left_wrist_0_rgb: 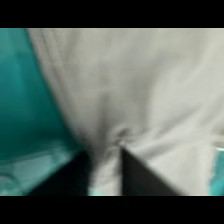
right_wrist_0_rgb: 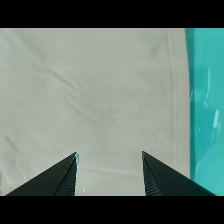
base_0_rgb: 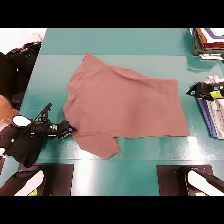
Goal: Fold the shirts.
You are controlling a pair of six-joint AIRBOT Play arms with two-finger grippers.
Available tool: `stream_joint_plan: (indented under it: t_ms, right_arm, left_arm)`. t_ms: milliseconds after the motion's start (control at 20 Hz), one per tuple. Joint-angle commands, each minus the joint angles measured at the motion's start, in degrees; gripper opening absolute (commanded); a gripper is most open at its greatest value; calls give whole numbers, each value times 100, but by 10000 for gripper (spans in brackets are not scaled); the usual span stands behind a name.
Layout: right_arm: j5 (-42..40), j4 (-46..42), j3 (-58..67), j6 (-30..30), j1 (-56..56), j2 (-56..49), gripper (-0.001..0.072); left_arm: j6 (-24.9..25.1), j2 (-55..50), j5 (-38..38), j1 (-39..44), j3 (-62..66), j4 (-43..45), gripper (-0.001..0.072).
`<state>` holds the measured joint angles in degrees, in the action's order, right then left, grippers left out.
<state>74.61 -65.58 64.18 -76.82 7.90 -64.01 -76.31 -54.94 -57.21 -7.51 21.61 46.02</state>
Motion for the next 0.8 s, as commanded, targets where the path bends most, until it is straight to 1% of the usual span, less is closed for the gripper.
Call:
stream_joint_plan:
  t_ms: [0, 150, 250, 300, 350, 500, 550, 650, 750]
  right_arm:
    - [74, -70, -417, -2, 11, 4, 447]
    - [369, -212, -876, -2, 330, 4, 451]
    - [612, -192, -1274, 79, 916, 7, 456]
    - [660, -195, -1486, 197, 1233, 4, 481]
    - [662, -192, -1720, 302, 1550, 4, 537]
    - [546, -140, -2446, 409, 2304, 4, 532]
    - [520, -127, -2662, 450, 2404, 4, 521]
    - [463, -122, -3062, 592, 2433, 4, 451]
    - [334, 87, -3320, 651, 2433, 4, 451]
  left_arm:
    - [199, 13, -192, 2, -20, -103, 21]
    - [221, 37, -363, 2, 527, 315, 20]
    - [221, 37, -581, 2, 1191, 754, 21]
    - [219, 37, -636, 2, 1491, 883, 21]
    - [219, 35, -638, 2, 1705, 914, 21]
    - [208, 35, -527, 2, 1958, 887, 21]
    - [151, 24, -520, 2, 1956, 892, 21]
    - [153, 24, -533, 2, 1956, 892, 21]
    - [153, 24, -538, 2, 1956, 892, 22]
